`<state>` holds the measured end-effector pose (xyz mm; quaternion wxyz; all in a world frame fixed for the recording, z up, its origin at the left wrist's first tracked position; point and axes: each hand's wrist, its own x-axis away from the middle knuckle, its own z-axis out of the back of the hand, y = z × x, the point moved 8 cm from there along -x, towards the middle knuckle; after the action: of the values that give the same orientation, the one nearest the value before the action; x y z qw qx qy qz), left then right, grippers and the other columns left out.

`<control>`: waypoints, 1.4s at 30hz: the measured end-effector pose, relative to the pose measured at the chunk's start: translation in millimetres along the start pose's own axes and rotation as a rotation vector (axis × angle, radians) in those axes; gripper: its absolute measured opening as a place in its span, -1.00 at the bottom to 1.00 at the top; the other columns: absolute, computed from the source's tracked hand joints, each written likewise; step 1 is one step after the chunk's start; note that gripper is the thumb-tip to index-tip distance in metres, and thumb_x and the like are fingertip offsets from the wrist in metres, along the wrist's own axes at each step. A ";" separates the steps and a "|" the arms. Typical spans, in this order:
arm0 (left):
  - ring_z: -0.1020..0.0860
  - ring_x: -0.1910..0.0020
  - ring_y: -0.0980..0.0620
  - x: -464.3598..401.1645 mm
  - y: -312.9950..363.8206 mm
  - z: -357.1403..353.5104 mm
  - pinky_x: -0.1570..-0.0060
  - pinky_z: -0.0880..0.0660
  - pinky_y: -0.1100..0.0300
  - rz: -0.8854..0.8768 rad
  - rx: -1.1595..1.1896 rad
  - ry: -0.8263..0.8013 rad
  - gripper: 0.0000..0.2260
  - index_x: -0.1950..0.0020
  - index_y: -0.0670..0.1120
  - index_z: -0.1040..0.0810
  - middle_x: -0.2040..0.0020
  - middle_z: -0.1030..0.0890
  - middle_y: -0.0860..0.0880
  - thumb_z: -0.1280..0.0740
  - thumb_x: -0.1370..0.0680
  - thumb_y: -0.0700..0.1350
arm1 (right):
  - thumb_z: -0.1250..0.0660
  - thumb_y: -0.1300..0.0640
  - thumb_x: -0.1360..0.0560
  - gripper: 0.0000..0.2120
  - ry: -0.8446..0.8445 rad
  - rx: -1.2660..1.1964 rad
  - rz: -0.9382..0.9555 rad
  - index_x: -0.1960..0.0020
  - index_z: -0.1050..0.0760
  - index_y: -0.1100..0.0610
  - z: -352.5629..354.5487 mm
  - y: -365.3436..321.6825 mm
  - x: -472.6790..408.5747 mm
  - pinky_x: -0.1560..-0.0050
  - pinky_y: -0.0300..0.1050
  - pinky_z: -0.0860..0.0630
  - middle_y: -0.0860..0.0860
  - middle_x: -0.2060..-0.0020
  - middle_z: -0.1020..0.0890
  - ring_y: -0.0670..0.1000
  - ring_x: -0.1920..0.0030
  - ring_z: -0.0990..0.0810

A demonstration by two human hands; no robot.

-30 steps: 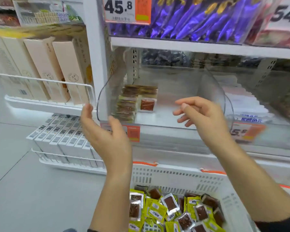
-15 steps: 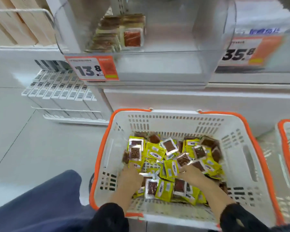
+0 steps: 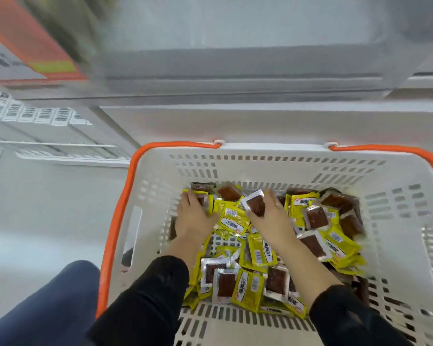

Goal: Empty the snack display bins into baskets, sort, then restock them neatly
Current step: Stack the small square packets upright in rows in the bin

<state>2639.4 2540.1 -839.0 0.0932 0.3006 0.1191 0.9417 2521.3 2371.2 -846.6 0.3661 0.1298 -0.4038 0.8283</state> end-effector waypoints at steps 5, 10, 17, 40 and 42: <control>0.06 -0.57 -0.05 10.3 3.7 -22.4 -0.48 -0.06 0.05 -0.043 0.031 -0.059 -0.21 -0.60 -0.11 0.11 -0.60 0.06 -0.06 -0.23 -0.57 0.18 | -0.22 -0.07 -0.60 -0.50 0.003 0.140 0.079 -0.49 -0.29 0.02 -27.4 -3.3 11.6 -0.47 0.03 -0.13 0.04 -0.54 -0.16 0.11 -0.55 -0.04; -0.05 -0.56 0.01 44.6 22.4 -49.4 -0.53 0.04 0.06 -0.103 0.371 -0.128 -0.58 -0.41 -0.04 -0.45 -0.55 -0.22 -0.08 -0.04 -0.63 0.02 | -0.24 0.36 -0.46 -0.50 0.161 0.005 0.094 -0.36 -0.48 0.07 -34.6 -0.4 38.5 -0.39 -0.06 -0.28 0.06 -0.40 -0.41 0.11 -0.44 -0.29; -0.25 -0.45 -0.10 44.4 8.3 -58.8 -0.37 -0.30 -0.10 -0.024 0.305 -0.057 -0.13 -0.58 -0.02 -0.06 -0.39 -0.42 -0.07 -0.45 -0.38 0.04 | -0.24 0.10 -0.56 -0.42 0.103 0.014 -0.038 -0.54 -0.16 0.00 -28.7 12.4 36.9 -0.41 -0.01 -0.23 0.03 -0.48 -0.29 0.11 -0.46 -0.22; -0.52 0.09 0.10 40.0 -9.5 -67.9 0.32 -0.49 0.33 0.194 0.804 -0.252 -0.64 -0.32 -0.10 -0.36 -0.06 -0.50 -0.01 -0.36 -0.56 -0.12 | -0.43 -0.01 -0.48 -0.39 -0.311 -0.301 -0.072 -0.46 -0.29 -0.02 -42.7 1.6 43.5 -0.04 -0.21 -0.37 -0.06 -0.25 -0.52 -0.03 -0.20 -0.50; -0.55 -0.05 0.02 39.5 -7.1 -67.9 0.23 -0.58 0.28 0.127 0.750 -0.225 -0.43 -0.45 -0.13 -0.31 -0.25 -0.48 -0.08 -0.45 -0.49 -0.19 | -0.42 -0.01 -0.47 -0.43 -0.306 -0.218 -0.029 -0.42 -0.32 -0.02 -45.2 -0.5 43.2 0.15 -0.20 -0.37 -0.17 0.05 -0.54 -0.13 0.10 -0.49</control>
<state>2568.5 2545.2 -873.2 -0.0691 0.4218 0.4249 0.7980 2495.1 2427.6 -853.2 0.3242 0.2198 -0.5403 0.7448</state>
